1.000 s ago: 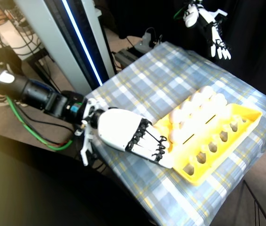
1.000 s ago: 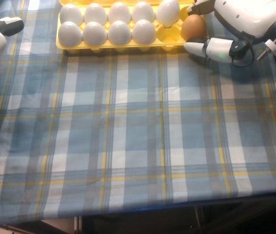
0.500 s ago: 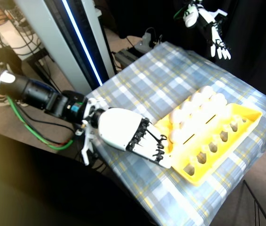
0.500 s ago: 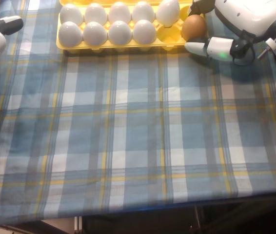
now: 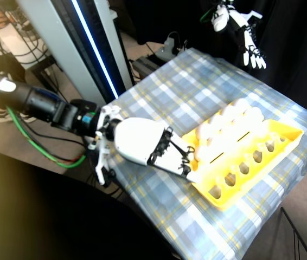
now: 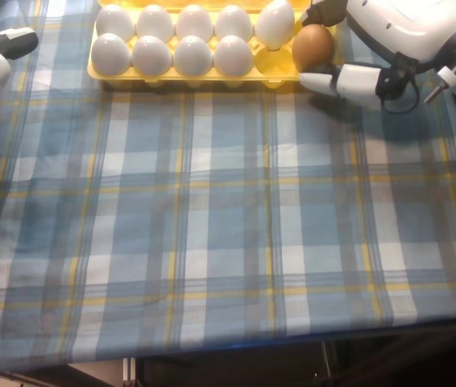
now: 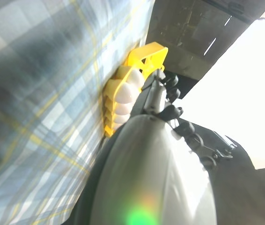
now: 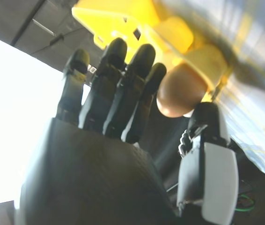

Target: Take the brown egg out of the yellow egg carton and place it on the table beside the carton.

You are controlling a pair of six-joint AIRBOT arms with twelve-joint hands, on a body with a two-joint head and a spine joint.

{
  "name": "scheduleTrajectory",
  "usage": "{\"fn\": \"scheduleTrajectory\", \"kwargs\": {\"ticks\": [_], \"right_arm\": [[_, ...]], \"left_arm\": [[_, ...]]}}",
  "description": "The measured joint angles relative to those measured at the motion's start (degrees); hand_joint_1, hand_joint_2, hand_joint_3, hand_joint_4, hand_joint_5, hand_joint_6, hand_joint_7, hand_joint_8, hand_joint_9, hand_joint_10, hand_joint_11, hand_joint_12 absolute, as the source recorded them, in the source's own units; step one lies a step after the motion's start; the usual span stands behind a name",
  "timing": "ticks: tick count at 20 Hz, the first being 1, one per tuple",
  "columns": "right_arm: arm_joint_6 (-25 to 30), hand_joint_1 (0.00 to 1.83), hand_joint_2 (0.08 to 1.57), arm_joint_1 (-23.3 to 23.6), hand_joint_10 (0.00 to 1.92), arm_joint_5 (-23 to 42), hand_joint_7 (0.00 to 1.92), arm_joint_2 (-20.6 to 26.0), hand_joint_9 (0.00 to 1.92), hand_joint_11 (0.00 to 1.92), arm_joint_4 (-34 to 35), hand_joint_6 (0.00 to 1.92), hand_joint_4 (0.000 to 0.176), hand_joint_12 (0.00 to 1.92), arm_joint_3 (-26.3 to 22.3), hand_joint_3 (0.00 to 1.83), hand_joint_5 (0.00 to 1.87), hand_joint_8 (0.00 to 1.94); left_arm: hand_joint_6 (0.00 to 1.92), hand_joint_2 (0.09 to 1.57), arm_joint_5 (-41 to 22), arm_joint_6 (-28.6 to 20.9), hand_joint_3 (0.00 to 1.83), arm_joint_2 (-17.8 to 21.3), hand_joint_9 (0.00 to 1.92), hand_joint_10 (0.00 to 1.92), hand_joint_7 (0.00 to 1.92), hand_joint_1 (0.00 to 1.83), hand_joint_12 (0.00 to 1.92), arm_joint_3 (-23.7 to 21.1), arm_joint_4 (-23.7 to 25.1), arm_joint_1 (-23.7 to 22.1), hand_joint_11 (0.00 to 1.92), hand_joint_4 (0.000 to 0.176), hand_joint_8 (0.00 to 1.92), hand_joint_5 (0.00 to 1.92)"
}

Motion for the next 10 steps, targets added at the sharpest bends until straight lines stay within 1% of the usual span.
{"fn": "scheduleTrajectory", "kwargs": {"ticks": [1,2,3,5,6,8,10], "right_arm": [[0.0,0.75,1.17,0.0,0.0,0.0,0.95,0.3,0.66,0.18,-0.2,0.48,0.009,0.11,-0.2,0.0,0.84,0.0],[0.0,0.72,1.16,0.0,0.0,0.2,0.94,0.5,0.64,0.19,-0.4,0.17,0.0,0.11,-0.3,0.0,0.92,0.0],[0.0,0.71,1.16,0.0,0.0,0.2,0.94,0.9,0.63,0.21,-0.7,0.05,0.0,0.11,-0.7,0.0,0.95,0.0],[0.0,0.69,1.16,0.0,0.0,0.4,0.92,1.7,0.6,0.22,-1.2,0.01,0.0,0.11,-1.3,0.0,0.94,0.0],[0.0,0.7,1.16,0.0,0.0,0.5,0.93,2.4,0.59,0.23,-1.9,0.01,0.0,0.12,-2.0,0.0,0.94,0.0],[0.0,0.69,1.15,0.0,0.0,1.6,0.91,3.7,0.58,0.23,-3.3,0.0,0.0,0.11,-3.8,0.0,0.93,0.0],[0.0,0.67,1.15,0.0,0.0,3.6,0.91,5.1,0.58,0.21,-5.0,0.0,0.0,0.1,-6.6,0.0,0.92,0.0]], "left_arm": [[0.0,1.07,0.0,0.0,0.0,0.0,0.12,0.0,0.29,0.0,0.0,0.0,0.0,0.0,0.0,0.019,0.0,0.44],[0.0,1.07,0.0,0.0,0.0,0.0,0.12,0.01,0.29,0.0,0.0,0.0,0.0,0.0,0.0,0.02,0.0,0.44],[0.0,1.07,0.0,0.0,0.0,0.0,0.13,0.01,0.29,0.0,0.0,0.0,0.0,0.0,0.0,0.022,0.01,0.44],[0.0,1.07,0.1,0.0,0.0,0.0,0.12,0.0,0.29,0.0,0.0,0.0,0.0,0.0,0.0,0.023,0.0,0.43],[0.0,1.07,0.1,0.0,0.0,0.0,0.12,0.0,0.29,0.0,0.0,0.0,0.0,0.0,0.0,0.028,0.0,0.43],[0.0,1.07,0.2,0.0,0.0,0.0,0.12,0.0,0.29,0.0,0.0,0.0,0.0,0.0,0.0,0.022,0.0,0.44],[0.0,1.07,0.2,0.0,0.0,0.0,0.12,0.0,0.29,0.0,0.0,0.0,0.0,0.0,0.0,0.025,0.0,0.43]]}}
